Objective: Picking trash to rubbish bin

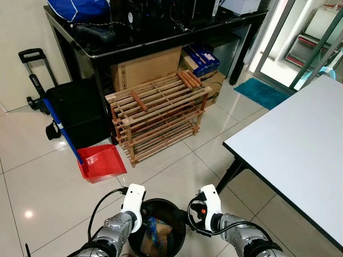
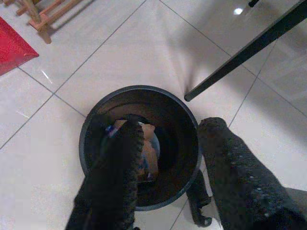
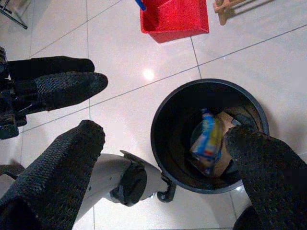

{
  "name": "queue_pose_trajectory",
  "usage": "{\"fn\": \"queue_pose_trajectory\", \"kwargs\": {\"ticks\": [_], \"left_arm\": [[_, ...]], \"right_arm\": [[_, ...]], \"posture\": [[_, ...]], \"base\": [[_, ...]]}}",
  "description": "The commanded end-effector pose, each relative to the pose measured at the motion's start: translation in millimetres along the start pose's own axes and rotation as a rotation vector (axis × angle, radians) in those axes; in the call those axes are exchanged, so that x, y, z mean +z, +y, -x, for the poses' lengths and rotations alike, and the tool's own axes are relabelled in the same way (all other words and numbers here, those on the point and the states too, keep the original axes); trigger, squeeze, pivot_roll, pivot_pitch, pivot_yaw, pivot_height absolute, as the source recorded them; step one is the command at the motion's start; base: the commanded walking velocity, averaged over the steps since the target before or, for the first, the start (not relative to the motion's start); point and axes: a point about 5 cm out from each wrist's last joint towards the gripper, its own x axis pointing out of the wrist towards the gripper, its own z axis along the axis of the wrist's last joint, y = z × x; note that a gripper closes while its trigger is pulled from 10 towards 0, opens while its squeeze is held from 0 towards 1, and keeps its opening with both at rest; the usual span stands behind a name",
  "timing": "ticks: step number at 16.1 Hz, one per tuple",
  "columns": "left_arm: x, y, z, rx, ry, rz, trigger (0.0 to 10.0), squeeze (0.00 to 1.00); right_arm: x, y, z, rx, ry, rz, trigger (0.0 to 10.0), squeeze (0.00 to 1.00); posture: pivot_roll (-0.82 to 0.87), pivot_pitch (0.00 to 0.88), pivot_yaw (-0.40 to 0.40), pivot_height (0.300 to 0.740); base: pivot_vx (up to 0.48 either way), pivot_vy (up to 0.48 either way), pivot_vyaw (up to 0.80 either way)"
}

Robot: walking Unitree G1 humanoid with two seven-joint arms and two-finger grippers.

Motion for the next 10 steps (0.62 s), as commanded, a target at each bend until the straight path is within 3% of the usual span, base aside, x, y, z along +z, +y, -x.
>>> {"fn": "queue_pose_trajectory", "kwargs": {"ticks": [1, 5, 7, 10], "left_arm": [[-2, -1.5, -0.3, 0.002, 0.008, -0.012, 10.0, 0.0], [0, 8.7, 2.4, 0.054, -0.011, -0.004, 10.0, 0.0], [-1, 23.7, 7.9, 0.113, -0.032, -0.051, 10.0, 0.0], [-4, 40.4, 15.3, 0.188, -0.056, -0.027, 10.0, 0.0]], "right_arm": [[2, -2.0, 1.6, -0.001, -0.011, -0.005, 10.0, 0.0], [4, -2.3, 1.3, -0.015, -0.021, -0.002, 10.0, 0.0], [8, -17.0, 6.7, -0.205, -0.047, 0.04, 10.0, 0.0], [9, -37.3, 19.7, -0.44, -0.06, 0.106, 10.0, 0.0]], "posture": [[-0.02, 0.066, -0.067, 0.74], [-0.02, 0.063, -0.068, 0.74], [-0.01, 0.062, -0.07, 0.74], [0.0, 0.052, -0.068, 0.74]], "base": [[0.0, 0.0, 0.0], [0.0, 0.0, 0.0], [0.0, 0.0, 0.0], [0.0, 0.0, 0.0]]}}
